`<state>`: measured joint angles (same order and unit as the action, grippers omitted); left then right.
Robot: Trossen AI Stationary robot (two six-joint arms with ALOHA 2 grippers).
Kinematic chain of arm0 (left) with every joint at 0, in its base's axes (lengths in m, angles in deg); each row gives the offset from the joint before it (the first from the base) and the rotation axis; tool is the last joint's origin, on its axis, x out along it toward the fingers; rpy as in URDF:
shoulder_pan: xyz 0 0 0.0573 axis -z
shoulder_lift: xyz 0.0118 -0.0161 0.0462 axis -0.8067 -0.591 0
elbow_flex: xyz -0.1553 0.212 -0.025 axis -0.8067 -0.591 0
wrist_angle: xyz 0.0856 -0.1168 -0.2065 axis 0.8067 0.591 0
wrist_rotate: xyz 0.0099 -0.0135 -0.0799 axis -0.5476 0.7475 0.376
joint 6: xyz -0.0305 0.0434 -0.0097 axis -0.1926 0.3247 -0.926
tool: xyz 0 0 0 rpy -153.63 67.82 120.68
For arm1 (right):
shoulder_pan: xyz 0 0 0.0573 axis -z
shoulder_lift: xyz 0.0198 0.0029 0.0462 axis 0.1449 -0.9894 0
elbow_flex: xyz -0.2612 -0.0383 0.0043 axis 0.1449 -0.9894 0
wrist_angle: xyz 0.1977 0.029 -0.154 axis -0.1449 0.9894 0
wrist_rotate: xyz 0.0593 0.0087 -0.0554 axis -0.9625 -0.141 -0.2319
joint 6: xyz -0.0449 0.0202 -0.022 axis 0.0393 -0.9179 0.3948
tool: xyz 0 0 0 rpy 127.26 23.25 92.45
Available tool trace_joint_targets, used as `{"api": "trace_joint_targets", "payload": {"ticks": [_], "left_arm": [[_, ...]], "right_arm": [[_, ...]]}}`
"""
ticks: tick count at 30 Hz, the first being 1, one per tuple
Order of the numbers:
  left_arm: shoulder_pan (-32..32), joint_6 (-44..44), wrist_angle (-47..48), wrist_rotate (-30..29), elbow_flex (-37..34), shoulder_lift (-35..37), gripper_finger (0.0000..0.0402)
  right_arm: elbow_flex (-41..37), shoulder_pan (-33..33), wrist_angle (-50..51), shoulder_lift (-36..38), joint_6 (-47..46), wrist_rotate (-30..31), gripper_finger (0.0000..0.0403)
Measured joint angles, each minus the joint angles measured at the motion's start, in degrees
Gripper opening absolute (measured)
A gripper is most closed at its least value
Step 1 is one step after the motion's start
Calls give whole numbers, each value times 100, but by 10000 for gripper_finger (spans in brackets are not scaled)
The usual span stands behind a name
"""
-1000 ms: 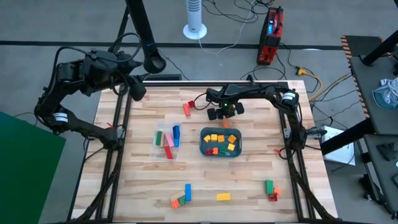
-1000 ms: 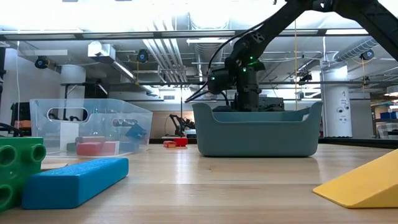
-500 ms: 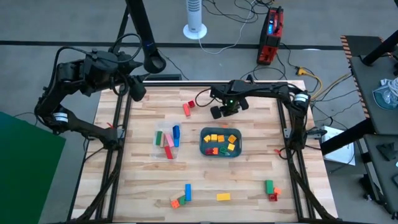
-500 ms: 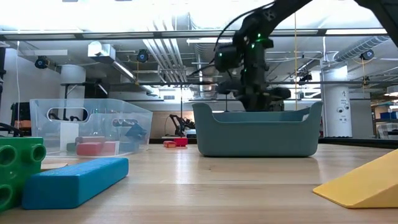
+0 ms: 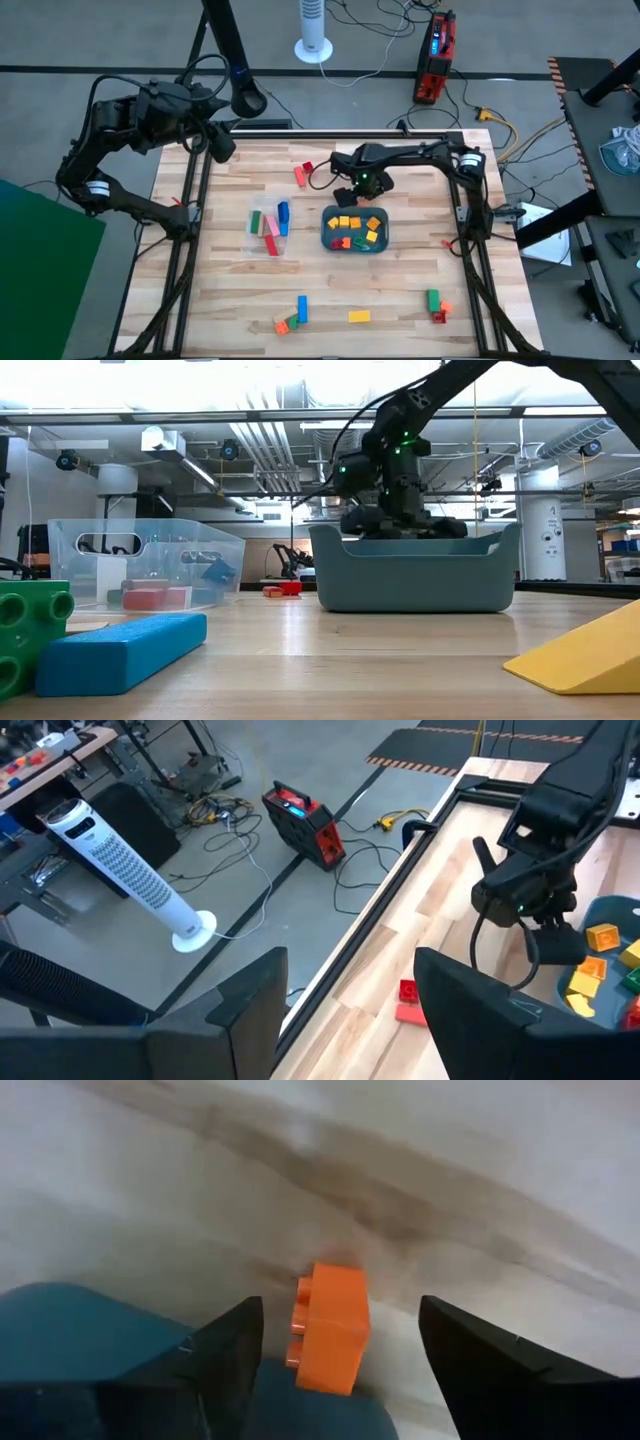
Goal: Sort blocks by size
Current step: Put the top middle orange square game piece into the blue bin
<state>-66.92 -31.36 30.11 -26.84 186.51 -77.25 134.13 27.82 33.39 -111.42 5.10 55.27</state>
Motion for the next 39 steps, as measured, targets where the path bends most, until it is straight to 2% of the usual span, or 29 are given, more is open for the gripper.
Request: {"api": "trace_joint_targets", "payload": {"ticks": [5,10,14,20,21,32,39], "left_arm": [[0,-15,121,0,0,3,205],[0,-17,120,0,0,4,205],[0,-17,120,-2,0,7,205],[0,37,120,-1,0,11,205],[-2,47,120,-2,-1,11,205],[-11,90,120,-2,0,11,205],[-9,87,118,-3,0,7,205]], "right_arm": [[-61,-43,216,-27,125,-103,264],[-70,-48,266,-29,328,143,240],[-115,-48,254,-29,333,183,196],[-365,-46,125,-16,328,212,91],[-407,-35,94,-3,323,267,83],[-281,165,3,169,355,700,84],[-35,96,159,794,449,801,84]]}}
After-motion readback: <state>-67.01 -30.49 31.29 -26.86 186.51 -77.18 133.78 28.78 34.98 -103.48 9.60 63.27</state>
